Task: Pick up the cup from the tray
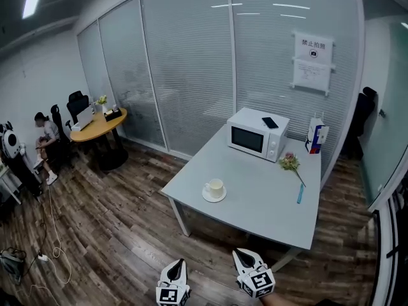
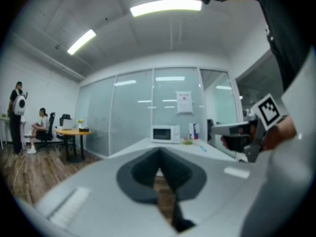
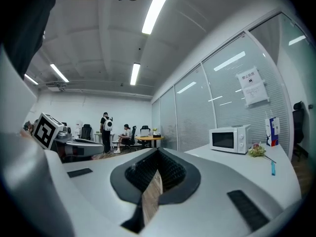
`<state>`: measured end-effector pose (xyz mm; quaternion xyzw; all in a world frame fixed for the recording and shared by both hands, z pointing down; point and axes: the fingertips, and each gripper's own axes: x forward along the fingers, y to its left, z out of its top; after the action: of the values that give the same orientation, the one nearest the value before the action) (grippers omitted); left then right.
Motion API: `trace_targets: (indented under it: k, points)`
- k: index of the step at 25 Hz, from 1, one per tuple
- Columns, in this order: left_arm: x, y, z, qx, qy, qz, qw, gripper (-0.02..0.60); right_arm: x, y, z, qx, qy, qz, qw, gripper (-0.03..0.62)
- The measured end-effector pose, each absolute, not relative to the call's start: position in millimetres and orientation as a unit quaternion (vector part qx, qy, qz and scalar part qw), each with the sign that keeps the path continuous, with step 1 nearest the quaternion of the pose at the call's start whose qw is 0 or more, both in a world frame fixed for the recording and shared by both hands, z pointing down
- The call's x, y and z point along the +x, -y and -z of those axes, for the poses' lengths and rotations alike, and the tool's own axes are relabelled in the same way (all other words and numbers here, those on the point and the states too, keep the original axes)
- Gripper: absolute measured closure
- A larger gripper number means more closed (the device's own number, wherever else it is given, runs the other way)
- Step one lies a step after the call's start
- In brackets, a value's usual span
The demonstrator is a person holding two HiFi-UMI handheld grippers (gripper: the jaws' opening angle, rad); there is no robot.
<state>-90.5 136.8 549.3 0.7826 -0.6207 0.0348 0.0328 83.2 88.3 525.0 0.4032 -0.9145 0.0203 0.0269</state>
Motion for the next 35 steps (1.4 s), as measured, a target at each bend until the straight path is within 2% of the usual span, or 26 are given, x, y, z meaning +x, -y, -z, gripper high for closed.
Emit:
trace_targets:
  k: [10, 27, 35]
  points:
    - [-72.8, -86.4, -556.1, 0.792, 0.609, -0.038, 0.038, 0.583, 96.9, -37.9, -529.7, 0.419, 0.907, -0.028, 0.020, 0.589]
    - [-136.9, 68.9, -547.2, 0.830, 0.556, -0.031, 0.016, 0.584, 18.0, 87.9, -521.8, 0.460, 0.887, -0.021, 0.032, 0.589]
    - [-134.6, 107.3, -553.8, 0.852, 0.523, -0.031, 0.017, 0.584, 14.1, 111.7, -524.2, 0.488, 0.872, -0.013, 0.046, 0.589]
